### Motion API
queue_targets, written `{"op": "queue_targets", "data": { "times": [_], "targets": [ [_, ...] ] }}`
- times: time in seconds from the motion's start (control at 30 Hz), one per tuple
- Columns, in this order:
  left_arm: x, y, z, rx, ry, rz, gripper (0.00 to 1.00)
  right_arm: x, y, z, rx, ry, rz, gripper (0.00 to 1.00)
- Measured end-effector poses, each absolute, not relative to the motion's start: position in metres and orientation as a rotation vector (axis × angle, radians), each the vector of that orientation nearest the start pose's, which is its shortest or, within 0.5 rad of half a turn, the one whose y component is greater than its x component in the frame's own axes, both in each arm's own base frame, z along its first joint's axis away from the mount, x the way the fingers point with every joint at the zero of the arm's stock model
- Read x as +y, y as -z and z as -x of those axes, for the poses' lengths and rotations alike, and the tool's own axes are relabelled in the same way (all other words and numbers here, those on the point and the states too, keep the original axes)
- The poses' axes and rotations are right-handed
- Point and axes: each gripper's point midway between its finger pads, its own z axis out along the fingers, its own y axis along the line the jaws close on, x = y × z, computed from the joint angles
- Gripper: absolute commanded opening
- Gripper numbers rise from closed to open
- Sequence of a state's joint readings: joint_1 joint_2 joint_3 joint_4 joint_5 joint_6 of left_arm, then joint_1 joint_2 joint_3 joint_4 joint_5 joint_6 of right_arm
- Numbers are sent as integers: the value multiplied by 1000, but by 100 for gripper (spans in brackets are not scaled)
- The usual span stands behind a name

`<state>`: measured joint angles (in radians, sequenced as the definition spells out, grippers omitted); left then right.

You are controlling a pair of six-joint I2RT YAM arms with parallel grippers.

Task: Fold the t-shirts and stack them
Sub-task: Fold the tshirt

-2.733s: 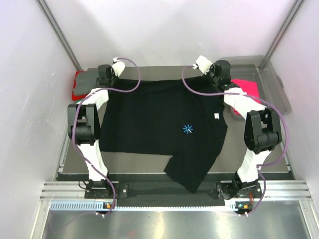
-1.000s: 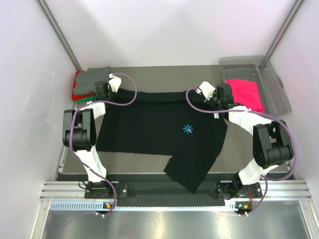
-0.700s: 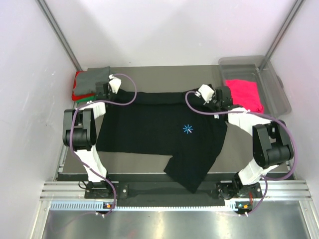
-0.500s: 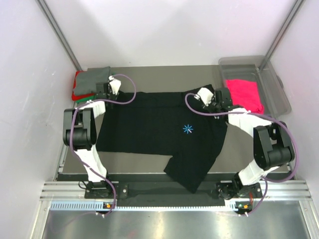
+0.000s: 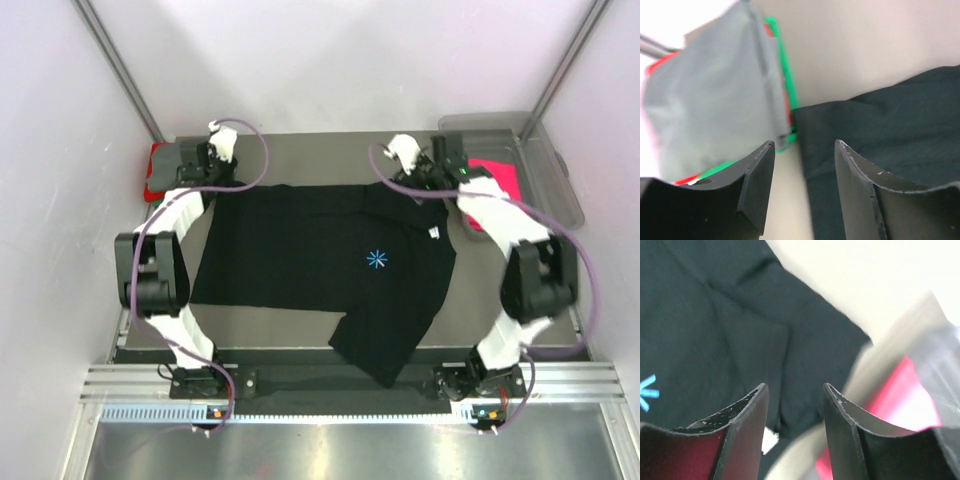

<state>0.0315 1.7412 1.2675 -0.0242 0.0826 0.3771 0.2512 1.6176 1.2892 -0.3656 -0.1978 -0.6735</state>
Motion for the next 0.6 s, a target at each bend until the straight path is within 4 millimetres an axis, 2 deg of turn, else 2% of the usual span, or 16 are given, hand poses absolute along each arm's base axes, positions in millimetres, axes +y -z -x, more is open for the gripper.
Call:
{"op": "queue_targets", "data": {
  "times": [0.07, 0.13, 0.23, 0.33, 0.43, 0.6],
  "targets": [
    [10, -149, -518, 2061, -133, -417, 53, 132, -157, -457, 2000, -63, 1128, 47],
    [2, -125, -523, 2113, -96, -432, 50, 140, -136, -471, 2046, -132, 1155, 48],
    [-4, -89, -524, 2206, -53, -439, 49, 145, -105, -481, 2138, -226, 1183, 48],
    [-6, -59, -521, 2296, -29, -439, 48, 150, -86, -490, 2188, -284, 1194, 49],
    [-6, -45, -517, 2343, -18, -435, 48, 152, -78, -494, 2214, -315, 1196, 50],
    [-7, -43, -515, 2353, -5, -420, 48, 157, -74, -498, 2234, -353, 1192, 50]
  ]
}}
